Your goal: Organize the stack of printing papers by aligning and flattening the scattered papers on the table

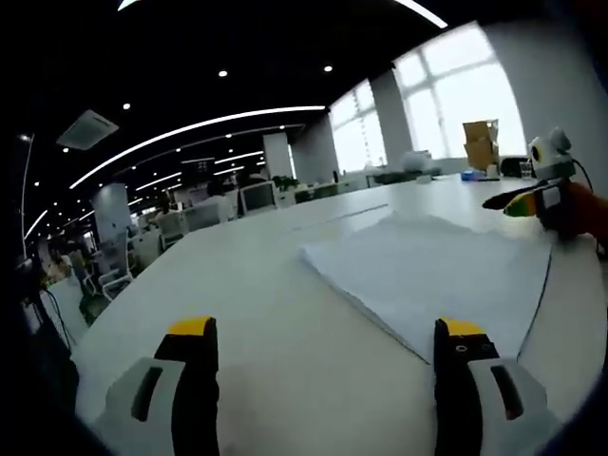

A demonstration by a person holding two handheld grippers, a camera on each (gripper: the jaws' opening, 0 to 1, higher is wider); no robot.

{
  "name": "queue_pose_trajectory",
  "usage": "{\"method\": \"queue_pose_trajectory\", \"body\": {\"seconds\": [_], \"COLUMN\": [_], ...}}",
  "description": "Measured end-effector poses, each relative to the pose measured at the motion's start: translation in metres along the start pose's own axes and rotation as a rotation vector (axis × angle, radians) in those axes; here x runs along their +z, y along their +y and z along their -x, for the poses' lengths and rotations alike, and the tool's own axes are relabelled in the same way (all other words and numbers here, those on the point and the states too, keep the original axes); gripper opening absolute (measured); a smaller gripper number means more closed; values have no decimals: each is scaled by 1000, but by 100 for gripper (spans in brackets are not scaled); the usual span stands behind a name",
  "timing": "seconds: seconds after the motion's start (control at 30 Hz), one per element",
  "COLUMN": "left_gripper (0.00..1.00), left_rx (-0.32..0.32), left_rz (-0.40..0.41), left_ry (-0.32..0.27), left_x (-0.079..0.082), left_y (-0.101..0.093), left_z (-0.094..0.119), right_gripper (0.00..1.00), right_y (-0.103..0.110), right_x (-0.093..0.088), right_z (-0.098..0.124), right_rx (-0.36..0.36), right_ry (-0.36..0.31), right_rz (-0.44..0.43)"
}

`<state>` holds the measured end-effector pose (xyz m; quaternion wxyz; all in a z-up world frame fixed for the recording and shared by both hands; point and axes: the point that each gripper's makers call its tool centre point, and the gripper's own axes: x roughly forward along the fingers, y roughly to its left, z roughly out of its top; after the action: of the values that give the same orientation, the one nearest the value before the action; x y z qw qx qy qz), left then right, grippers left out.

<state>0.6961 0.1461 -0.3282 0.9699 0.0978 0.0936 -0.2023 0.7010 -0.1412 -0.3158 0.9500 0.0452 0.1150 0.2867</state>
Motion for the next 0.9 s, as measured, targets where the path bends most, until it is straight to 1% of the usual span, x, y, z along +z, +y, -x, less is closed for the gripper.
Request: {"method": "queue_pose_trajectory", "body": {"seconds": [0.07,0.1,0.2,0.33,0.47,0.57,0.7,0.73,0.77,0.8,0.9], "left_gripper": [97,97,97,97,97,97,97,97,97,97,97], "left_rx": [-5,-11,-20,-33,-43,-38,-37,-43,-36,-30,-16], "left_rz": [17,18,17,2,9,15,15,-4,-10,-15,-25], "left_ry": [-1,-2,6,20,23,18,19,8,9,17,16], "left_x": [-1,-1,-4,-7,-5,0,1,3,3,3,4], "left_y": [4,4,4,4,9,15,17,17,19,22,27], "left_z": [6,7,13,21,26,33,41,47,52,55,64], "right_gripper": [90,90,90,90,90,90,90,90,90,90,90], "right_y": [-5,-5,-2,1,-1,-3,-5,-5,-6,-6,-7], "right_x": [-2,-2,-2,-6,-4,-3,4,9,15,18,18], "right_z": [7,10,18,29,41,49,60,65,72,75,80], "right_rx": [-28,-30,-28,-19,-28,-38,-45,-48,-56,-63,-75], "right_ry": [2,0,-6,2,0,-7,-25,-31,-45,-48,-38], "right_rz": [0,1,-7,-18,-43,-64,-72,-73,-62,-50,-28]}}
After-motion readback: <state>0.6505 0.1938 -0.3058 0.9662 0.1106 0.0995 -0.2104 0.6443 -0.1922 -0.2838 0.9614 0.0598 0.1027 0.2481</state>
